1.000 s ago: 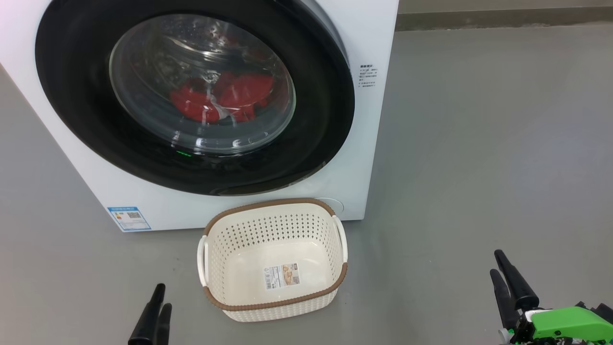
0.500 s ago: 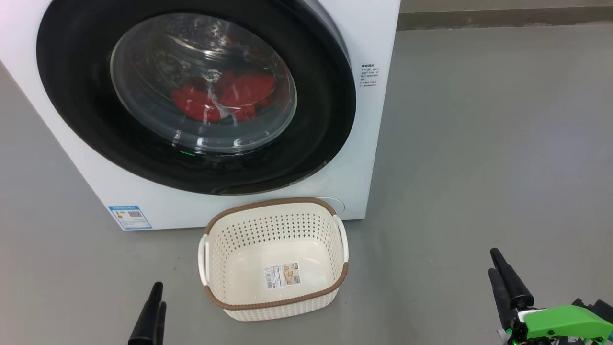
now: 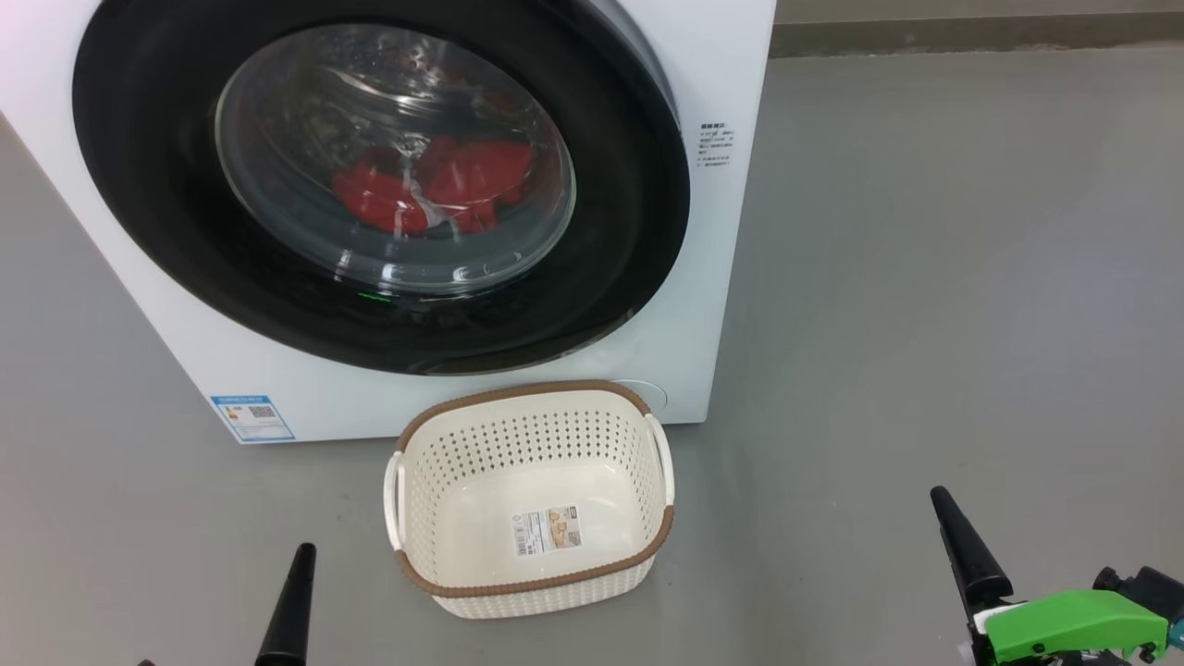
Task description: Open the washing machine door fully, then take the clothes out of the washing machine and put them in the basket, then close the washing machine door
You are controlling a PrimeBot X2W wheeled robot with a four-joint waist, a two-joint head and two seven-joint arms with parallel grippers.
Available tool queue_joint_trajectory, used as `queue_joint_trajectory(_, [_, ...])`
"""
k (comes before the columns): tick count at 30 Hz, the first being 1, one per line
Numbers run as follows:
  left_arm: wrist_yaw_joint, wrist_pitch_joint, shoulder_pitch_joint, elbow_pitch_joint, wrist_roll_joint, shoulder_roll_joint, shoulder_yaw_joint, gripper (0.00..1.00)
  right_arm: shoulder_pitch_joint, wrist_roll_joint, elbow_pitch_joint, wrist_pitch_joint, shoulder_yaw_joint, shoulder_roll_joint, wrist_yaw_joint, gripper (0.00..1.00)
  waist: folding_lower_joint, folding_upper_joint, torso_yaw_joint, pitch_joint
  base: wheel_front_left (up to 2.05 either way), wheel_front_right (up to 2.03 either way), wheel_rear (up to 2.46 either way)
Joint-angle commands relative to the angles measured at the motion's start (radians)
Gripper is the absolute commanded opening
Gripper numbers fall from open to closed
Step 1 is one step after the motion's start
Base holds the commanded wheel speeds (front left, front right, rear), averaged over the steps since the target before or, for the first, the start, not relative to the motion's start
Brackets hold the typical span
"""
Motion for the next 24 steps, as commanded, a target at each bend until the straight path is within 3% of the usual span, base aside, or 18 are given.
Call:
queue_joint_trajectory(1, [-0.002,-0.009,-0.003,-0.033,0.030,0.015,0.013,1.00,-0.013,-0.026,-0.021,-0.010,0.012,-0.020,0.000,1.00,-0.0002,0.0000,0.000,0.000,0.00,0.00,0.00])
queue_joint_trajectory(24, [0.041,-0.078,0.029,-0.101,0.388,0.019,-0.008,1.00,-0.001,-0.294,-0.019,-0.077,0.046,-0.036,0.000,1.00,-0.0002,0.0000,0.002,0.001,0.00,0.00,0.00])
